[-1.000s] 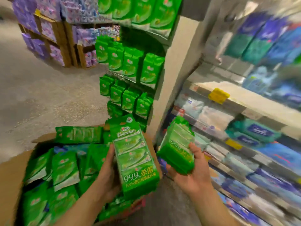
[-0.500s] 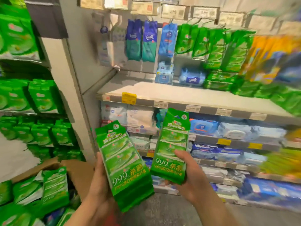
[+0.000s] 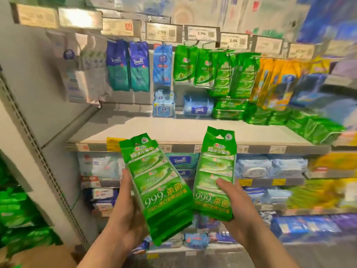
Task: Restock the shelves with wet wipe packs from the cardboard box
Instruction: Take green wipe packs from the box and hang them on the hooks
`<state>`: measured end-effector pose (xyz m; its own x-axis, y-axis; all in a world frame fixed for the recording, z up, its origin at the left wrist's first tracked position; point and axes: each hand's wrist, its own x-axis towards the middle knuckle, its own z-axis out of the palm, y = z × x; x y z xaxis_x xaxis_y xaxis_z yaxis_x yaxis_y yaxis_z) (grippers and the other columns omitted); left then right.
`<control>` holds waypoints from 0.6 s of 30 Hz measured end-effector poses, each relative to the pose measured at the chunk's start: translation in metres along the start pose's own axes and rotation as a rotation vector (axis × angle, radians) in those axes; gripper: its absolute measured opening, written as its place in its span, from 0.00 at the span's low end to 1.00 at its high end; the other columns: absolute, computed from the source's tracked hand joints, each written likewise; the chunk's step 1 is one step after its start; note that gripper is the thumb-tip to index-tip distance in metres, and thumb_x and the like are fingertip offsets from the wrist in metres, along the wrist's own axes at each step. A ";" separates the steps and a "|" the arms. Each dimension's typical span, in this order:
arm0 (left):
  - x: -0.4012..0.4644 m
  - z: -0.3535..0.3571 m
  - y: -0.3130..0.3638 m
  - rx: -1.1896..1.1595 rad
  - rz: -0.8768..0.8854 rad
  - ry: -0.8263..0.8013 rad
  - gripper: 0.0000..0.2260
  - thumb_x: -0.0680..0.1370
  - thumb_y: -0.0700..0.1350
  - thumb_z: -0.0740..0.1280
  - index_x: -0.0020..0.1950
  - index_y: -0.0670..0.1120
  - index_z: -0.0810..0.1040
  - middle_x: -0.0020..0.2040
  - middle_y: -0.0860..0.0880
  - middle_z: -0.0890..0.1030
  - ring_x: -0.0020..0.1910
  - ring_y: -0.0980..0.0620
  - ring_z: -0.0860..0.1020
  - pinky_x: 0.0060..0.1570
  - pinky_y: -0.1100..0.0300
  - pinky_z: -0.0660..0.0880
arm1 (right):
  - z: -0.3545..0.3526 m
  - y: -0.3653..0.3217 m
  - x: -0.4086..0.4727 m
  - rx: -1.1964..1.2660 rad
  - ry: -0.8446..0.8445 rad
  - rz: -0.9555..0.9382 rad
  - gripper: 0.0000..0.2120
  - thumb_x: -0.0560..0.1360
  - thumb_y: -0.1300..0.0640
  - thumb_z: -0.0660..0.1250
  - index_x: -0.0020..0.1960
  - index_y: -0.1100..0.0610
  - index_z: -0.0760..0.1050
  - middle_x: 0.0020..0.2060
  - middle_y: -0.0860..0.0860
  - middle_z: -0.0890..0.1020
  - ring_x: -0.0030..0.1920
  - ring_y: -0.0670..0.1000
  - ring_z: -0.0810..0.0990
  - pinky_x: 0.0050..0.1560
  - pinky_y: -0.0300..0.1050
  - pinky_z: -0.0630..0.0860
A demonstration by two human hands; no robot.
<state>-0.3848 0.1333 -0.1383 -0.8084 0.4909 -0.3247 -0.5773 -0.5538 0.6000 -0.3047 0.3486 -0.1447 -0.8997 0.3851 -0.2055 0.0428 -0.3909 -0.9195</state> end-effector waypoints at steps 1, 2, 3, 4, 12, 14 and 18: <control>0.009 0.001 0.005 -0.001 -0.009 -0.003 0.39 0.70 0.77 0.62 0.65 0.48 0.84 0.66 0.37 0.81 0.64 0.34 0.80 0.72 0.32 0.66 | 0.004 -0.005 0.009 -0.004 0.027 -0.003 0.17 0.78 0.53 0.68 0.66 0.52 0.75 0.52 0.61 0.86 0.41 0.63 0.85 0.29 0.48 0.76; 0.018 0.003 0.010 -0.004 -0.013 -0.015 0.39 0.69 0.77 0.62 0.65 0.48 0.84 0.66 0.37 0.81 0.65 0.33 0.80 0.72 0.31 0.65 | 0.007 -0.010 0.018 -0.013 0.047 -0.008 0.18 0.78 0.53 0.68 0.66 0.54 0.74 0.50 0.62 0.86 0.38 0.62 0.85 0.27 0.47 0.76; 0.027 0.005 0.016 -0.006 -0.015 -0.031 0.39 0.69 0.77 0.63 0.65 0.48 0.84 0.66 0.37 0.81 0.65 0.33 0.79 0.72 0.31 0.65 | 0.009 -0.015 0.027 -0.024 0.059 -0.018 0.17 0.78 0.54 0.68 0.66 0.55 0.74 0.47 0.62 0.86 0.35 0.61 0.85 0.26 0.47 0.75; 0.035 0.007 0.022 -0.001 -0.018 -0.040 0.39 0.69 0.77 0.64 0.65 0.49 0.83 0.66 0.37 0.81 0.65 0.33 0.79 0.72 0.30 0.65 | 0.011 -0.021 0.036 -0.034 0.067 -0.032 0.15 0.79 0.54 0.67 0.64 0.56 0.74 0.45 0.60 0.86 0.34 0.60 0.85 0.27 0.47 0.75; 0.100 0.028 0.068 0.055 -0.032 -0.139 0.36 0.72 0.77 0.62 0.64 0.50 0.84 0.63 0.37 0.83 0.60 0.33 0.82 0.68 0.34 0.70 | 0.007 -0.060 0.086 -0.029 0.128 -0.108 0.29 0.70 0.49 0.71 0.70 0.50 0.72 0.52 0.57 0.86 0.40 0.60 0.86 0.25 0.46 0.74; 0.111 0.036 0.074 0.067 -0.017 -0.154 0.35 0.73 0.76 0.60 0.62 0.51 0.85 0.62 0.38 0.83 0.59 0.33 0.83 0.68 0.35 0.70 | 0.002 -0.069 0.094 -0.031 0.133 -0.126 0.23 0.74 0.49 0.69 0.68 0.49 0.74 0.50 0.55 0.87 0.41 0.59 0.86 0.25 0.45 0.75; 0.134 0.056 0.077 0.078 -0.016 -0.167 0.33 0.73 0.75 0.61 0.61 0.51 0.86 0.62 0.39 0.84 0.59 0.34 0.83 0.69 0.34 0.69 | -0.012 -0.085 0.115 -0.060 0.171 -0.173 0.13 0.81 0.49 0.65 0.64 0.48 0.77 0.52 0.54 0.87 0.44 0.59 0.86 0.26 0.44 0.75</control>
<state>-0.5311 0.1939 -0.0941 -0.7653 0.6077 -0.2123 -0.5737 -0.4943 0.6531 -0.4060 0.4361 -0.0947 -0.8098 0.5794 -0.0927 -0.0749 -0.2588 -0.9630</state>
